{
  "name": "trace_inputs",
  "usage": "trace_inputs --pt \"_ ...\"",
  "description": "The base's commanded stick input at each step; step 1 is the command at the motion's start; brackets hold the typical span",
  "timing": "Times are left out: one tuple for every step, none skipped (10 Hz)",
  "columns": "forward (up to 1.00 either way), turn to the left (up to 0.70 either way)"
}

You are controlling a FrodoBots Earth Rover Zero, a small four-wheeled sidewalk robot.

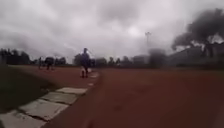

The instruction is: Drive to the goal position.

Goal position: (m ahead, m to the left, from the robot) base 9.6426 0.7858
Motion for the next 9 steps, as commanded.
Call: trace_inputs --pt "0.85 0.0" --pt "0.85 0.0" --pt "0.85 0.0" --pt "0.85 0.0" --pt "0.85 0.0" --pt "0.85 0.0" --pt "0.85 0.0" --pt "0.85 0.0" --pt "0.85 0.0"
